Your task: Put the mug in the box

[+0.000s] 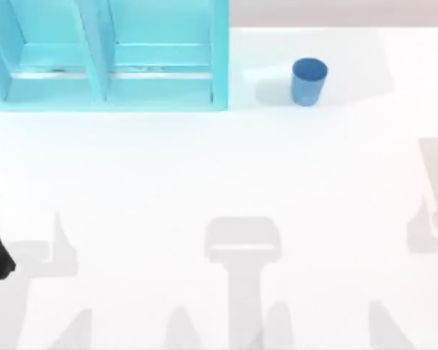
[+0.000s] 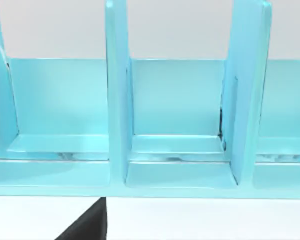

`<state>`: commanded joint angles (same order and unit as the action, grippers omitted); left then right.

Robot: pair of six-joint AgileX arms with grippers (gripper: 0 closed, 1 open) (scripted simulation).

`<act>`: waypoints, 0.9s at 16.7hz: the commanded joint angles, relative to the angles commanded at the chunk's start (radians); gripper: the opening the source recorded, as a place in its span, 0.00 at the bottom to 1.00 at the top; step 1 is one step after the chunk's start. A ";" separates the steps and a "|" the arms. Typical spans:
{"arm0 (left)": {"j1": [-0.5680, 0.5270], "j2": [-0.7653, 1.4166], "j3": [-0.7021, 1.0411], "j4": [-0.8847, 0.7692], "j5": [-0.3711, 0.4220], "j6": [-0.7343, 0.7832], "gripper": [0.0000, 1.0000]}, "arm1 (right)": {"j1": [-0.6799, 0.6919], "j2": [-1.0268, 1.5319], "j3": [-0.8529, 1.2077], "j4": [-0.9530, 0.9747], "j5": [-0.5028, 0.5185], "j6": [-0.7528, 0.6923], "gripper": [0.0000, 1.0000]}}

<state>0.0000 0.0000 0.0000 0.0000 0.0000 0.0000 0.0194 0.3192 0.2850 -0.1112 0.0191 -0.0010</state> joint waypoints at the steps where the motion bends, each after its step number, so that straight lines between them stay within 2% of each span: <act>1: 0.000 0.000 0.000 0.000 0.000 0.000 1.00 | 0.005 0.075 0.068 -0.027 0.005 0.001 1.00; 15: 0.000 0.000 0.000 0.000 0.000 0.000 1.00 | 0.124 1.341 1.284 -0.551 0.078 0.082 1.00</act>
<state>0.0000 0.0000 0.0000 0.0000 0.0000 0.0000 0.1432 1.6602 1.5695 -0.6624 0.0970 0.0814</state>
